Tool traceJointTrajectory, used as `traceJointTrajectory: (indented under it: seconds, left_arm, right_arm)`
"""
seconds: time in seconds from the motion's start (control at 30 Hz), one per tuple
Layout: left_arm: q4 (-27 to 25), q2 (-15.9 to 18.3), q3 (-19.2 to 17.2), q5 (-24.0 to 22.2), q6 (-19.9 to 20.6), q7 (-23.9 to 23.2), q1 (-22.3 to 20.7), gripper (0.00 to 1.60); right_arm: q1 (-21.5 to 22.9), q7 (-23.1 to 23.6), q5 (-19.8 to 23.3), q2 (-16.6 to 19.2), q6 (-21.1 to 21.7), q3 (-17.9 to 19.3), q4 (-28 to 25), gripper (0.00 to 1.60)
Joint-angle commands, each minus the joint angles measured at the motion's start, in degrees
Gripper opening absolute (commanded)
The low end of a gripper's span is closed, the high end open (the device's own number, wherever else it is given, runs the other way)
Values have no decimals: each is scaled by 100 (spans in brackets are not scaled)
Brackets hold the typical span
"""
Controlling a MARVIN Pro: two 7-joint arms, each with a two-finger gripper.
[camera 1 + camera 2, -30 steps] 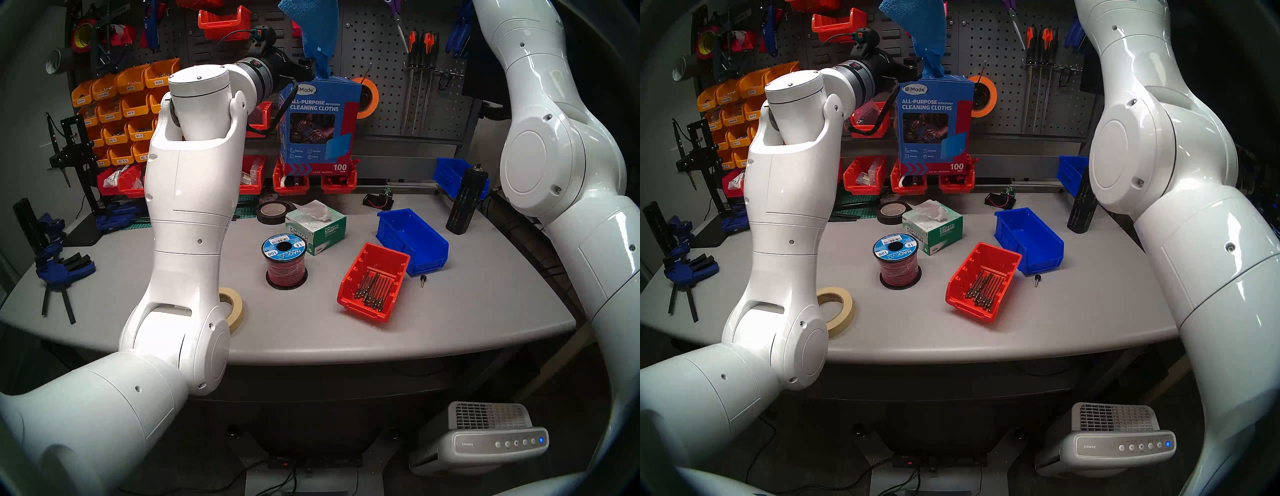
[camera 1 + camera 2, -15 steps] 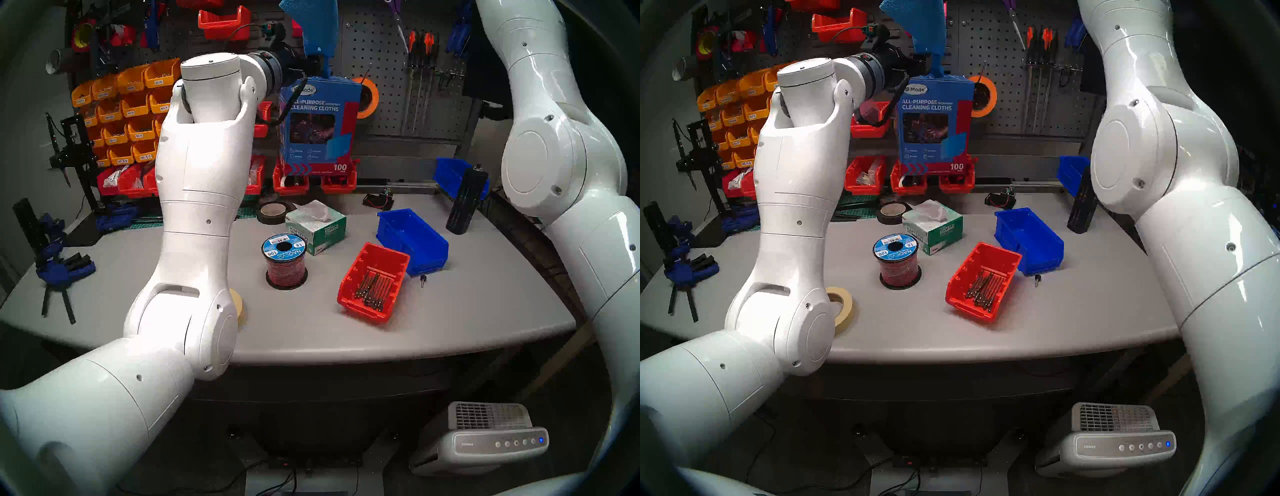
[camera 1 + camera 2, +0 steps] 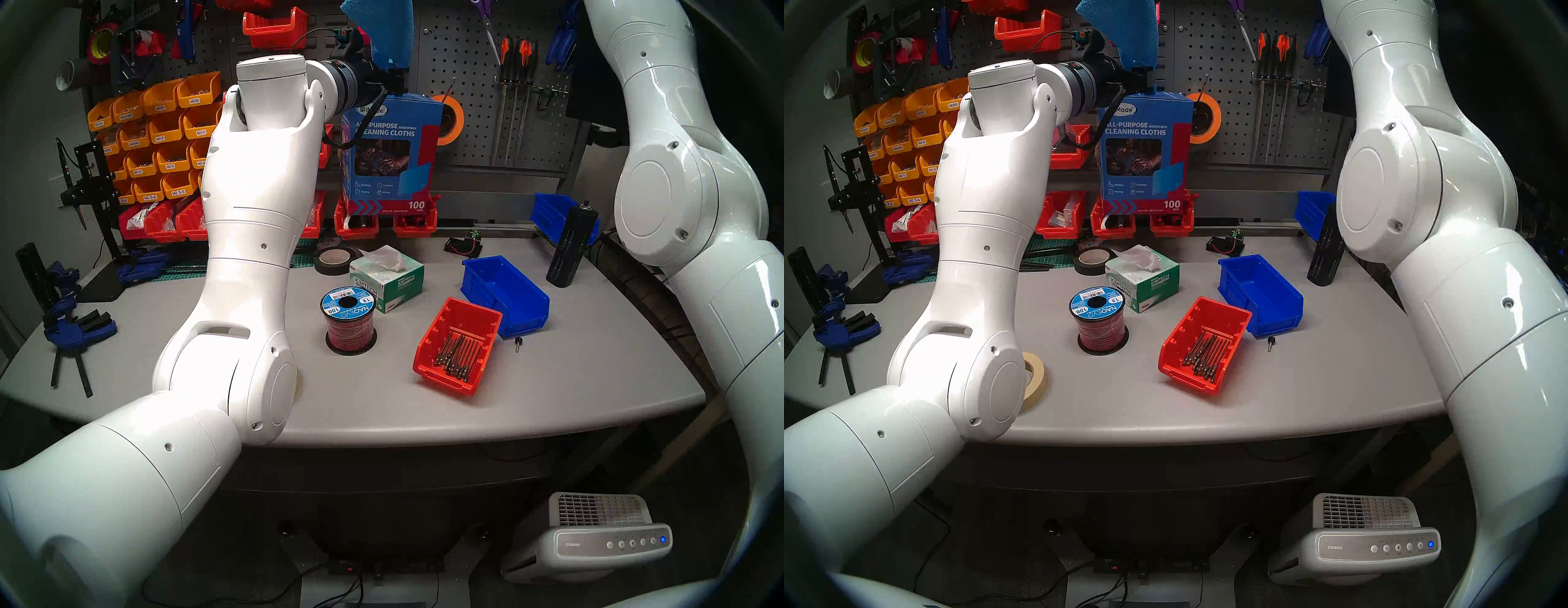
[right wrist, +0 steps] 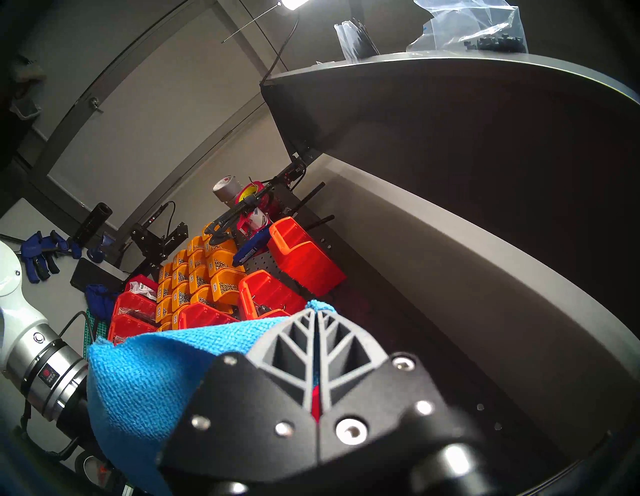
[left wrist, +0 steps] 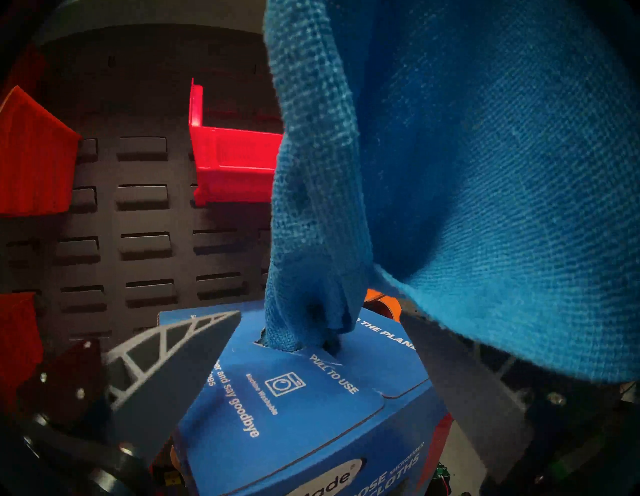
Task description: Take out a shop towel
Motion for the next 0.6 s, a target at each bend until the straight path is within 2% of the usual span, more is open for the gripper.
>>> traceJointTrajectory:
  seconds: [0.0, 0.2, 0.27, 0.3, 0.33, 0.37, 0.57]
  left_arm:
    - [182, -32, 27, 37, 24, -39, -718, 160]
    - [386, -49, 43, 75, 8, -53, -799, 160]
    - [615, -43, 60, 94, 46, -67, -993, 160]
    - [615, -43, 60, 94, 46, -67, -993, 160]
    - [454, -67, 49, 107, -33, -58, -766, 160]
    - [670, -56, 71, 145, 2, -66, -956, 160]
    - [943, -56, 90, 236, -18, -99, -1118, 160]
  right_arm:
    - [189, -32, -10, 9, 45, 15, -135, 0]
    - [174, -31, -16, 33, 87, 21, -133, 0]
    - [170, -29, -18, 36, 104, 20, -134, 0]
    - [170, -29, -18, 36, 104, 20, -134, 0]
    - [169, -29, -19, 38, 111, 19, -135, 0]
    - [166, -29, -21, 44, 126, 18, -139, 0]
    - [160, -29, -26, 66, 163, 20, -146, 0]
